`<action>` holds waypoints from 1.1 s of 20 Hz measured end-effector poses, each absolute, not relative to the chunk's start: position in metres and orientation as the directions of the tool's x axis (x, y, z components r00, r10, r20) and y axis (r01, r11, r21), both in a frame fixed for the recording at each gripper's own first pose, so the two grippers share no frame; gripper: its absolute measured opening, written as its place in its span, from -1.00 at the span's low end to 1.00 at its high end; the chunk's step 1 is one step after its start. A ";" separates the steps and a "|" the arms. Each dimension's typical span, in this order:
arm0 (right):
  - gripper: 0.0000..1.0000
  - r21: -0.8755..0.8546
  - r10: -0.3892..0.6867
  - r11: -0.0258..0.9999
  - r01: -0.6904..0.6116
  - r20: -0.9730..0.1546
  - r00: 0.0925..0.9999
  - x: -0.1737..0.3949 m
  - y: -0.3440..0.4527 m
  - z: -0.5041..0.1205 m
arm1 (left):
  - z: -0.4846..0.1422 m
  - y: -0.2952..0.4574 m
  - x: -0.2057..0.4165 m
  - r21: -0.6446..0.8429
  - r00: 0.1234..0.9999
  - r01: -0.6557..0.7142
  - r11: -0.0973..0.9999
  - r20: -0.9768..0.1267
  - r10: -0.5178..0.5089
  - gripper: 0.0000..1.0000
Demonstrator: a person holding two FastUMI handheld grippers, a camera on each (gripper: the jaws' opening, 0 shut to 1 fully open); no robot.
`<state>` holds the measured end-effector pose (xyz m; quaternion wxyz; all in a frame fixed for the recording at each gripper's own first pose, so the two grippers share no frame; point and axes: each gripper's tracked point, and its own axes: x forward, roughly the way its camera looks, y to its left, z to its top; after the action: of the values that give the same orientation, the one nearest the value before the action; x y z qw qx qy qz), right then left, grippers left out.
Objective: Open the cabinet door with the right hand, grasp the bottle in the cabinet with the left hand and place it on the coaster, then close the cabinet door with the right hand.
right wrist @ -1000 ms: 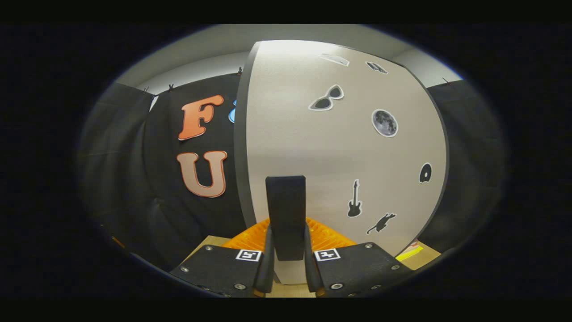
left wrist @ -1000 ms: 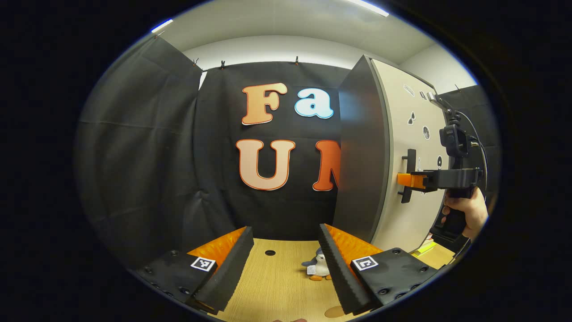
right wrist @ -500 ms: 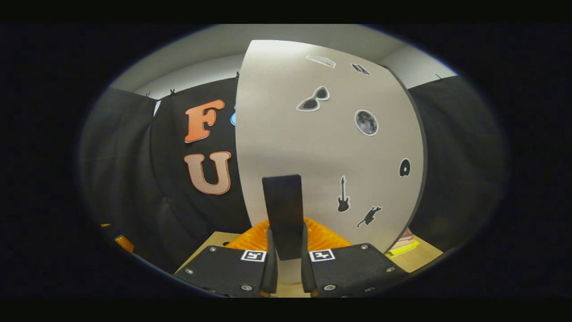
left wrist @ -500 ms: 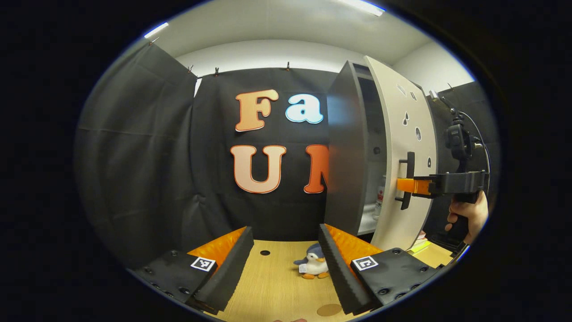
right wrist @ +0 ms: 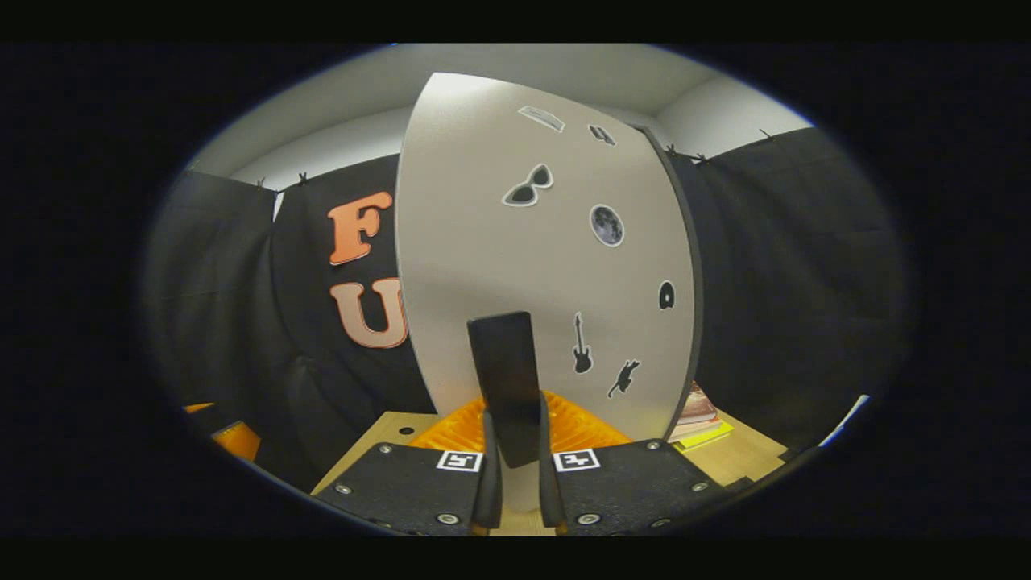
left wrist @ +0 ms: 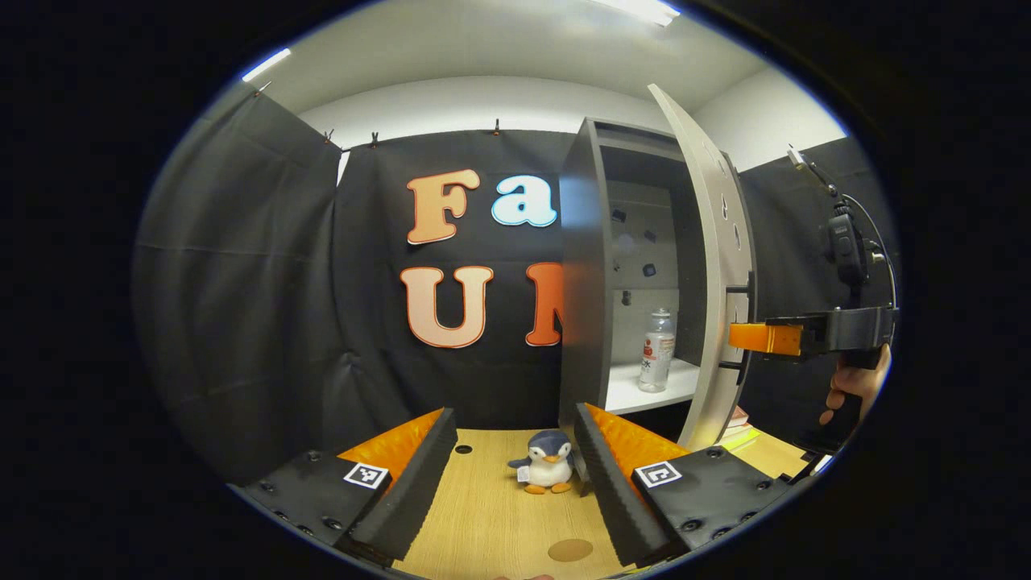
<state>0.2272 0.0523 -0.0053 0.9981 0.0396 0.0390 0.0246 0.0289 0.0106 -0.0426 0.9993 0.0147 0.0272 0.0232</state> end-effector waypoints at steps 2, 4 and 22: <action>-0.64 0.088 0.051 0.995 -0.044 -0.075 0.996 0.223 0.048 -0.005 | -0.045 -0.001 0.024 0.035 0.997 -0.039 0.999 -0.058 0.041 0.84; -0.70 0.086 0.047 0.995 -0.041 -0.072 0.996 0.219 0.044 -0.005 | -0.044 -0.011 0.020 0.033 0.998 -0.034 0.999 -0.056 0.036 0.91; -0.67 0.104 0.019 0.994 -0.015 -0.032 0.999 0.199 0.002 -0.002 | -0.056 -0.096 0.012 0.000 0.998 0.011 1.000 -0.063 -0.011 0.92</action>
<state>0.1991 0.0016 -0.0020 0.9985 0.0518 0.0164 0.0085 0.0120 -0.0956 -0.0561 0.9995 0.0001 0.0316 -0.0054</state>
